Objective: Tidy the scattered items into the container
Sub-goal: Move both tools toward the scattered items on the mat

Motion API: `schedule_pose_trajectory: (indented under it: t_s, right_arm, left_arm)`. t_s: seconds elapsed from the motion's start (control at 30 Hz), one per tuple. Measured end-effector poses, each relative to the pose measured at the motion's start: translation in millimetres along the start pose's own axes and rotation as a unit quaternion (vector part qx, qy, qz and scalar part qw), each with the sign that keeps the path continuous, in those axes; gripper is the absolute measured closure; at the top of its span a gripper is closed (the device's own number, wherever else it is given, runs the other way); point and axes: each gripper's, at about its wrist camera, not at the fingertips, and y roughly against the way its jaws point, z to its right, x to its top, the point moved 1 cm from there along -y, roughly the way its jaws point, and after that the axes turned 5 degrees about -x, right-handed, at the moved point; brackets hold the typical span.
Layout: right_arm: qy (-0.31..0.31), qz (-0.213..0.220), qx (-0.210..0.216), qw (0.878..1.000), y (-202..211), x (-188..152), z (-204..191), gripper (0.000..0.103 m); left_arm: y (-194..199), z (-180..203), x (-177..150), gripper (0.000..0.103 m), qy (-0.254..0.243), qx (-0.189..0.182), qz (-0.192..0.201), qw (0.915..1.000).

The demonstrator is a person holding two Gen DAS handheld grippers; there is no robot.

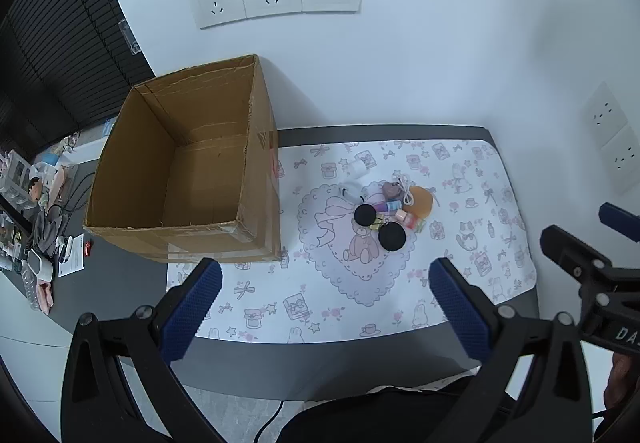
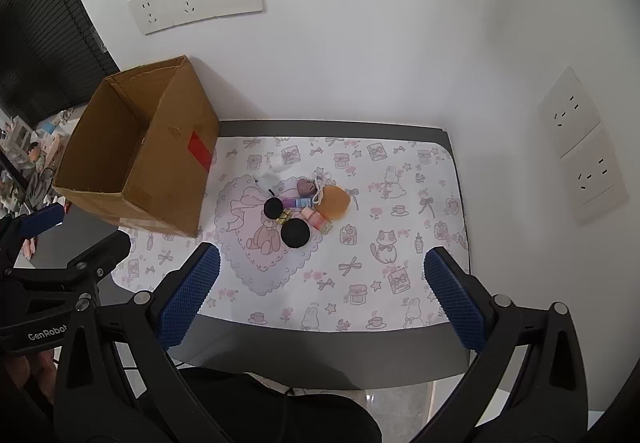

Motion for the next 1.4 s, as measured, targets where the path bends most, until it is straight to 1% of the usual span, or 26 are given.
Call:
schedule_pose_trajectory:
  t_s: [0.3,0.47,0.6,0.77,0.87,1.0,1.13,1.27,1.4]
  right_arm:
    - [-0.002,-0.001,0.000,1.000,0,2,1,0.000]
    - [-0.004,-0.005,0.009,1.000,-4,2,2,0.000]
    - [0.001,-0.006,0.011,1.000,-7,3,2,0.000]
    - [0.000,-0.006,0.006,1.000,-14,3,8,0.000]
    - [-0.002,-0.010,0.008,1.000,-25,4,12,0.000]
    - [-0.001,-0.020,0.016,1.000,-42,4,17,0.000]
    - [-0.010,-0.027,0.020,0.999,-61,5,23,0.000]
    - [0.007,-0.034,0.019,0.999,-83,5,24,0.000]
    - [0.015,-0.051,0.038,0.998,-108,6,24,0.000]
  left_arm:
    - [0,5,-1,0.000,0.004,-0.002,-0.001,1.0000]
    - [-3,5,-1,0.000,0.008,-0.004,-0.002,1.0000]
    - [-9,9,1,0.000,0.017,-0.021,-0.005,0.9996]
    - [-21,15,3,0.000,0.015,-0.017,-0.005,0.9997]
    - [-37,18,0,0.000,0.021,-0.026,-0.014,0.9994]
    - [-71,26,-7,0.000,0.019,-0.034,-0.036,0.9986]
    - [-99,31,-11,0.000,0.026,-0.044,-0.050,0.9974]
    - [-127,34,-13,0.000,0.029,-0.053,-0.067,0.9959]
    - [-156,37,-12,0.000,0.042,-0.067,-0.083,0.9934]
